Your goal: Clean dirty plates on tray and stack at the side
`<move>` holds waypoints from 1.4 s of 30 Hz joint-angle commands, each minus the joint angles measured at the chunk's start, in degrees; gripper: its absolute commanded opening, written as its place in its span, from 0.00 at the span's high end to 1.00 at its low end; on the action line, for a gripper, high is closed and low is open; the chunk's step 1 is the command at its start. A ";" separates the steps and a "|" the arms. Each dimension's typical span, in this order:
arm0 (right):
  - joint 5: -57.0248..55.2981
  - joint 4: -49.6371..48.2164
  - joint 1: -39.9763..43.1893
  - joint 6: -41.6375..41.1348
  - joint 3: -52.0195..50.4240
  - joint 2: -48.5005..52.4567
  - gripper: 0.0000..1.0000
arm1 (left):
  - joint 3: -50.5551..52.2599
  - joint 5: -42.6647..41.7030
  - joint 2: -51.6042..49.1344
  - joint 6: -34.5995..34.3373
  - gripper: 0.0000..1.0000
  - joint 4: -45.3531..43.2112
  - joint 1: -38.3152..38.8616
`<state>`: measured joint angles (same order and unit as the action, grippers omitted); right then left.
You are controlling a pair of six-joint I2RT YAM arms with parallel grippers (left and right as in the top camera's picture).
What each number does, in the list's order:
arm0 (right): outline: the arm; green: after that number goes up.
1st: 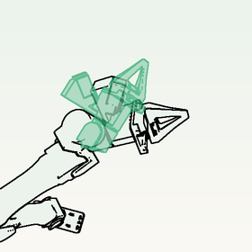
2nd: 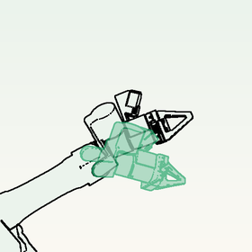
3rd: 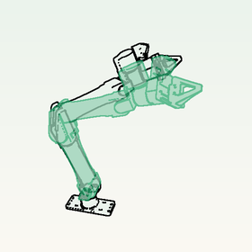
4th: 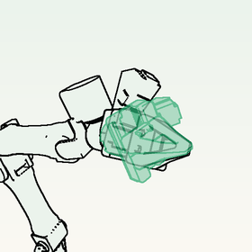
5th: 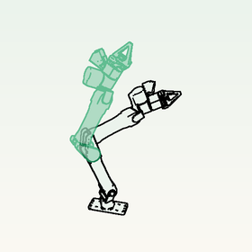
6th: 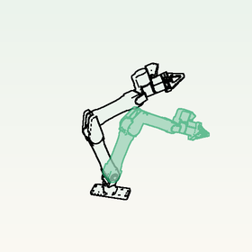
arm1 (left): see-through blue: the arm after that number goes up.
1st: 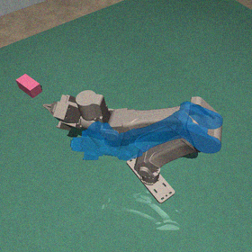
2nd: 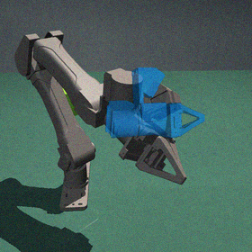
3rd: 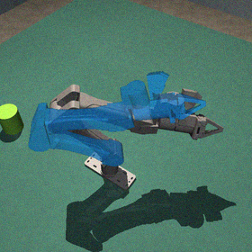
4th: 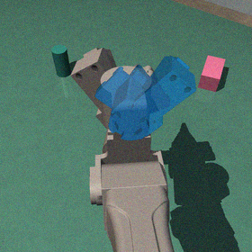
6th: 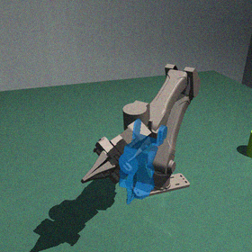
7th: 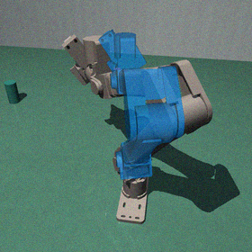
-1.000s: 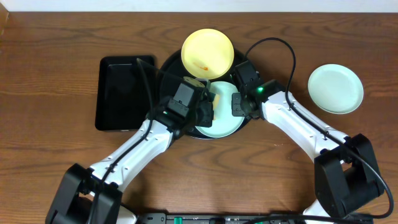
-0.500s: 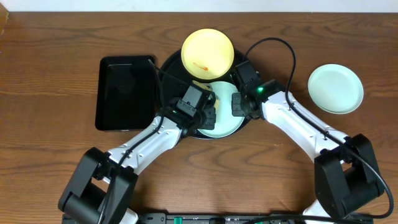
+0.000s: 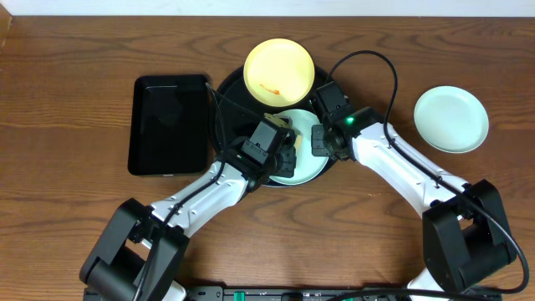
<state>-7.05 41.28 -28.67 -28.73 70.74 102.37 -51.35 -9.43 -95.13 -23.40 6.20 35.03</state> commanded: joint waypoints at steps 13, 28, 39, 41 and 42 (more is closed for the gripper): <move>0.22 -0.11 1.01 -0.79 -0.37 0.42 0.99 | 1.66 1.14 -2.38 -1.16 0.93 -1.16 0.96; 0.26 -0.15 1.01 -0.33 -0.37 0.42 0.98 | 1.66 2.91 -4.85 -0.61 0.93 -4.98 0.74; 2.03 0.17 0.94 0.52 -0.37 0.42 0.98 | 1.66 6.73 -4.85 -0.02 0.93 -5.03 0.74; 2.05 0.46 0.94 0.52 -0.37 0.42 0.99 | 1.66 7.87 -4.85 0.00 0.92 -5.03 0.74; 2.19 0.52 0.94 0.55 -0.37 0.42 0.99 | 1.66 8.28 -4.85 0.00 0.93 -5.03 0.74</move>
<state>-5.91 41.50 -27.88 -28.67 70.74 102.37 -50.19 -4.05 -99.02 -23.99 1.23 35.86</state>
